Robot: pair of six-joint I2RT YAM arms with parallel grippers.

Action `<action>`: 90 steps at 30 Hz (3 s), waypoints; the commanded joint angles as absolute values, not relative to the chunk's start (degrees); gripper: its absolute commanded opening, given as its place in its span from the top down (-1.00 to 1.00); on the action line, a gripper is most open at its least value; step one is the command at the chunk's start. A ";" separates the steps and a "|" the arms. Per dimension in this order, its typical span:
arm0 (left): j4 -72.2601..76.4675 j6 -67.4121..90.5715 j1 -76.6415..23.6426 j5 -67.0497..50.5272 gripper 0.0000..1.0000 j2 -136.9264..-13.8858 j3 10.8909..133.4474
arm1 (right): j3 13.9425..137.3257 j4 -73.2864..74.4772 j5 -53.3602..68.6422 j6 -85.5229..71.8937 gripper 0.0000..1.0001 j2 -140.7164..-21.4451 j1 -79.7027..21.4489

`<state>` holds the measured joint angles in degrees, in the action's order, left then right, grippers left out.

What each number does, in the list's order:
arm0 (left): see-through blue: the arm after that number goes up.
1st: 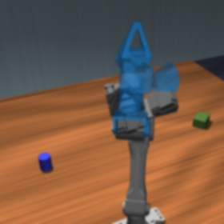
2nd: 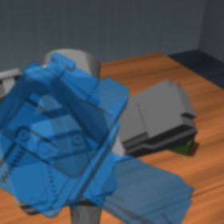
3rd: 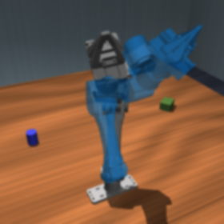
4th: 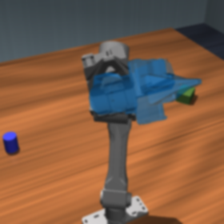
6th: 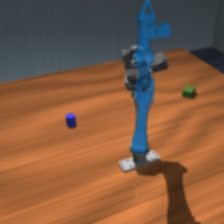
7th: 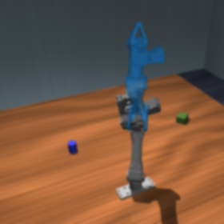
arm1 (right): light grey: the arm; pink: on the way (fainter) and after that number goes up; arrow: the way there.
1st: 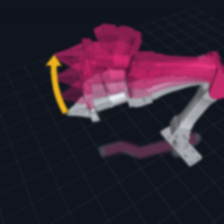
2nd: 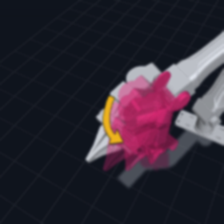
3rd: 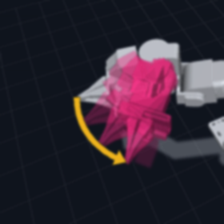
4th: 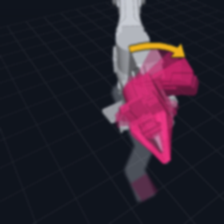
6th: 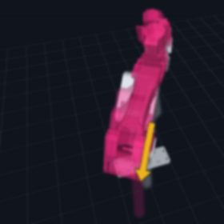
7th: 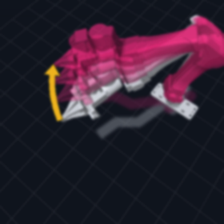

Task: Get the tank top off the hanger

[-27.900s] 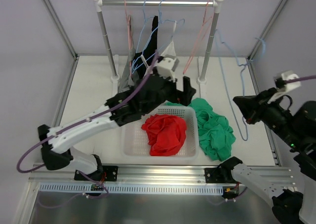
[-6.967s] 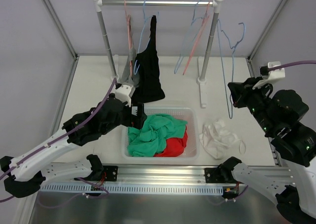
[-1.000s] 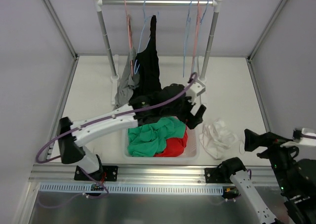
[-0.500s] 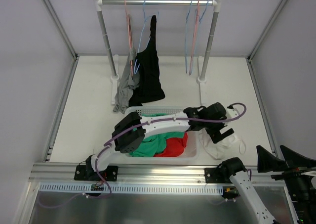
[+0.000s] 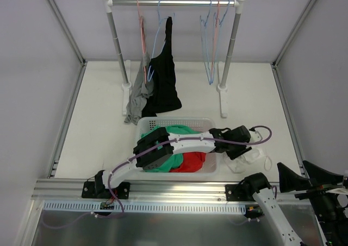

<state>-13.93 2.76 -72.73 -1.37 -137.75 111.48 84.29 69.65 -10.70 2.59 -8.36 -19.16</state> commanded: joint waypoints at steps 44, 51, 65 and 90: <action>-12.40 20.04 -71.63 25.40 1.00 -62.32 53.39 | 72.43 55.38 -6.25 -4.21 -0.99 -6.24 -22.32; 1.74 24.60 -70.67 18.57 1.00 -65.20 40.79 | 64.43 48.78 2.28 -6.94 -0.99 -7.03 -22.24; 3.08 36.12 -71.45 14.85 0.55 -86.85 40.35 | 62.05 50.01 5.10 -6.94 -0.99 -6.94 -22.24; -36.45 40.16 -49.07 35.07 -0.97 -47.75 54.41 | 59.14 53.96 -19.94 3.05 -0.99 -21.70 -22.15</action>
<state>-24.03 34.50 -54.22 28.64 -55.57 52.47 56.99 52.51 -7.97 -1.91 -19.11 -21.91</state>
